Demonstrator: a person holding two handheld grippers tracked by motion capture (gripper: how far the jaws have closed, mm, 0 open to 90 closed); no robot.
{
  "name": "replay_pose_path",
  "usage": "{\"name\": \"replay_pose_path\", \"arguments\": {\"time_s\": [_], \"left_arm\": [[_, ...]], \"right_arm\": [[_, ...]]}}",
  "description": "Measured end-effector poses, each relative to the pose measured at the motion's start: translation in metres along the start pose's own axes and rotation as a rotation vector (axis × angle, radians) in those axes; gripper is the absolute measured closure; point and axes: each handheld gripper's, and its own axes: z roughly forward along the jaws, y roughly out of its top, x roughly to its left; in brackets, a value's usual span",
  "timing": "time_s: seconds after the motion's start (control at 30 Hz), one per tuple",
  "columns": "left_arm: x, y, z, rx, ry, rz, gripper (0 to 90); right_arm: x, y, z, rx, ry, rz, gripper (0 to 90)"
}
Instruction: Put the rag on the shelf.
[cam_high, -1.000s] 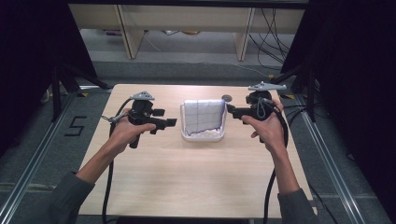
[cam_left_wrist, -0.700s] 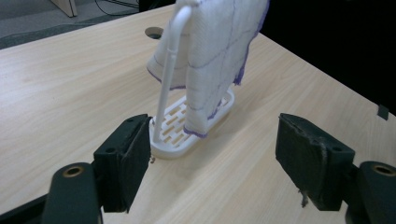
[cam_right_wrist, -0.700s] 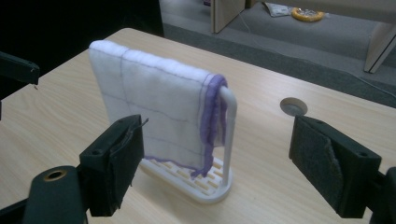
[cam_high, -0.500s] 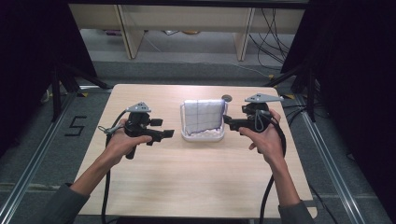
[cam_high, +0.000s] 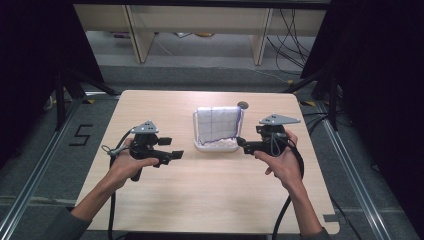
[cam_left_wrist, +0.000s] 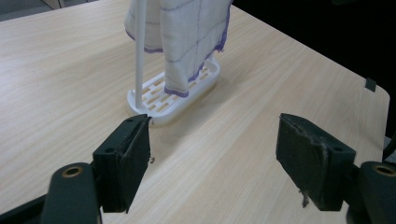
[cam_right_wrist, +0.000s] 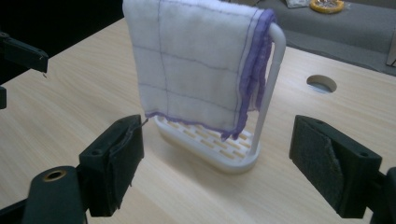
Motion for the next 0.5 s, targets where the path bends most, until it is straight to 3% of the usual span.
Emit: {"name": "replay_pose_path", "arguments": {"time_s": [0.03, 0.13, 0.2, 0.37, 0.5], "left_arm": [[-0.002, -0.003, 0.0, -0.002, -0.003, -0.001, 25.4], [-0.007, -0.011, 0.001, 0.031, -0.016, 0.037, 24.0], [-0.012, -0.017, 0.0, 0.044, -0.023, 0.051, 23.8], [-0.023, -0.031, -0.002, 0.066, -0.035, 0.088, 22.9], [-0.03, -0.042, -0.003, 0.071, -0.053, 0.094, 22.4]], "right_arm": [[0.003, -0.002, 0.0, 0.009, 0.012, 0.027, 18.9], [0.005, -0.011, 0.0, 0.003, 0.019, 0.003, 19.0], [0.008, -0.017, -0.001, 0.021, 0.023, 0.02, 18.9], [0.013, -0.035, 0.002, 0.015, 0.04, 0.007, 18.7], [0.02, -0.047, 0.001, 0.027, 0.044, 0.033, 18.5]]}}
